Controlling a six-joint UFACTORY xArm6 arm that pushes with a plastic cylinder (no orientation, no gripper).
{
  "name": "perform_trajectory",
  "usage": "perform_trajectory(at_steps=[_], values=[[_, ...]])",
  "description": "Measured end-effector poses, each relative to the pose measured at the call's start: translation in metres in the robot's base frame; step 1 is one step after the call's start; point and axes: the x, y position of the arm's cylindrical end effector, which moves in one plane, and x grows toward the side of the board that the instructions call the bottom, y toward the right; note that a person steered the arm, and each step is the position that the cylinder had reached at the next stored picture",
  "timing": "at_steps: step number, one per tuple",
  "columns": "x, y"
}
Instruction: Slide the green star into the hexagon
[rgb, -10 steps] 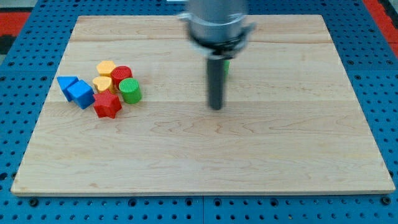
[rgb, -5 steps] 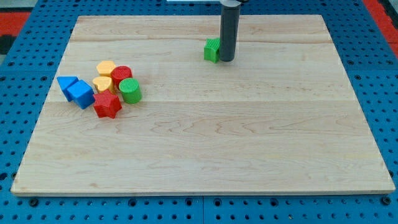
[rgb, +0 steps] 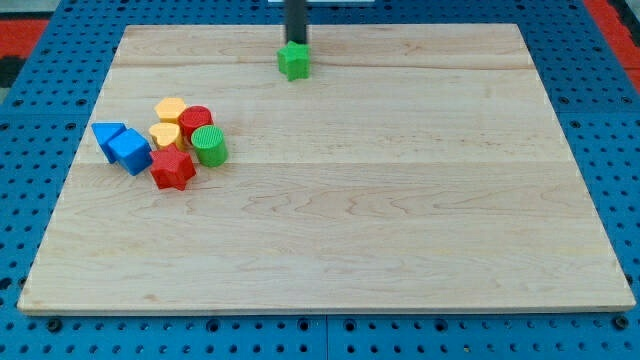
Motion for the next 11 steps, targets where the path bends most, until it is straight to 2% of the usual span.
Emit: perform_trajectory(at_steps=[1,2,3,4,5,6,8,10,11], values=[[0.020,0.029],[0.004,0.091],[0.027,0.100],[0.042,0.031],[0.073,0.009],[0.070,0.026],[0.105,0.000],[0.103,-0.099],[0.103,-0.126]])
